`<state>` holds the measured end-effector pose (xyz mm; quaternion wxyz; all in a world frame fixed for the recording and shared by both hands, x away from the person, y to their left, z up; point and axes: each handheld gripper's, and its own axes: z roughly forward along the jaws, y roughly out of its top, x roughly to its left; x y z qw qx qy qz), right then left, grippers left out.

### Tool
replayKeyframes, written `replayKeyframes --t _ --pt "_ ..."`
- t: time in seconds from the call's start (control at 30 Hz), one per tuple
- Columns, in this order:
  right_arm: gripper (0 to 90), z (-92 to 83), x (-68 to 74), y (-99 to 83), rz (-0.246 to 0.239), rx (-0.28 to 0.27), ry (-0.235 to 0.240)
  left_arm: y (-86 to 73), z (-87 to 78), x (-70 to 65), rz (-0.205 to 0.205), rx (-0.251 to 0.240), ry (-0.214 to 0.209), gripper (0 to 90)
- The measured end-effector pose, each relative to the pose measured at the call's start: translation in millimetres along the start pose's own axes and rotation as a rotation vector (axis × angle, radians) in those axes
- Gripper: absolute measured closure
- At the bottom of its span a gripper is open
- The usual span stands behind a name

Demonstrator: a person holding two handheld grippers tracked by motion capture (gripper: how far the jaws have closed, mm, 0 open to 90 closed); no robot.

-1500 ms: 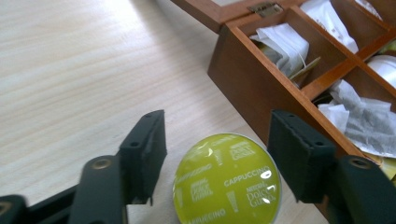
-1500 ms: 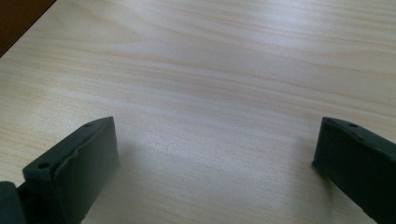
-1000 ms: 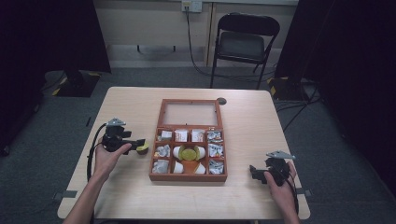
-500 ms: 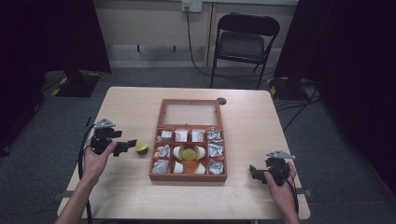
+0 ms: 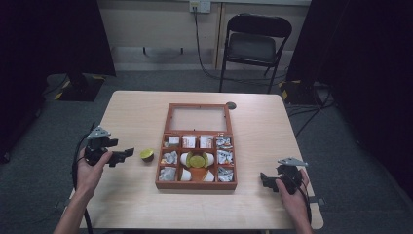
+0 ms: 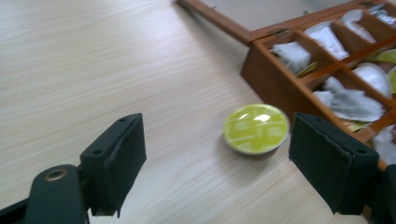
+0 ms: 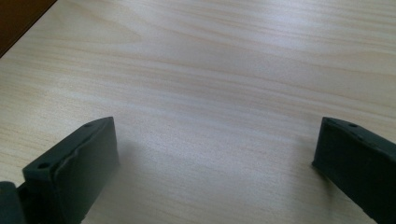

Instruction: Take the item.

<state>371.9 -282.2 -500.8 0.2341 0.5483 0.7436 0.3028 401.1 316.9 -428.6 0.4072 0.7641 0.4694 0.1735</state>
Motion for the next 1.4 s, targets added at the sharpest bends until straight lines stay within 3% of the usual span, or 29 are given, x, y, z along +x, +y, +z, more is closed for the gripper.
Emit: replayKeyframes --t 0.27,0.37,0.5,0.6,0.83,0.93,1.0,1.13,1.27,1.4 --pt "0.0 0.0 0.0 0.0 0.0 0.0 0.0 -18.9 -6.0 19.4 -0.035 0.034 0.08 18.7" --pt "0.0 0.0 0.0 0.0 0.0 0.0 0.0 -25.7 -6.4 25.7 -0.057 0.043 0.092 18.9" --pt "0.0 0.0 0.0 0.0 0.0 0.0 0.0 -36.1 -3.0 35.4 -0.083 0.078 0.152 18.8" --pt "0.0 0.0 0.0 0.0 0.0 0.0 0.0 -41.6 -1.2 37.2 -0.08 0.086 0.177 20.7" --pt "0.0 0.0 0.0 0.0 0.0 0.0 0.0 -56.3 10.0 43.3 -0.117 0.151 0.226 21.5" --pt "0.0 0.0 0.0 0.0 0.0 0.0 0.0 -62.1 16.4 43.2 -0.091 0.185 0.24 19.9" --pt "0.0 0.0 0.0 0.0 0.0 0.0 0.0 -62.6 17.0 42.5 -0.088 0.181 0.238 16.5" --pt "0.0 0.0 0.0 0.0 0.0 0.0 0.0 -69.1 19.5 38.8 -0.091 0.116 0.258 13.8" --pt "0.0 -0.1 0.0 0.0 0.0 0.0 0.001 -72.5 23.3 40.6 -0.088 0.086 0.262 6.7" --pt "0.0 -0.1 0.0 0.0 0.0 0.0 0.001 -71.6 25.2 39.2 -0.094 0.093 0.271 2.3"
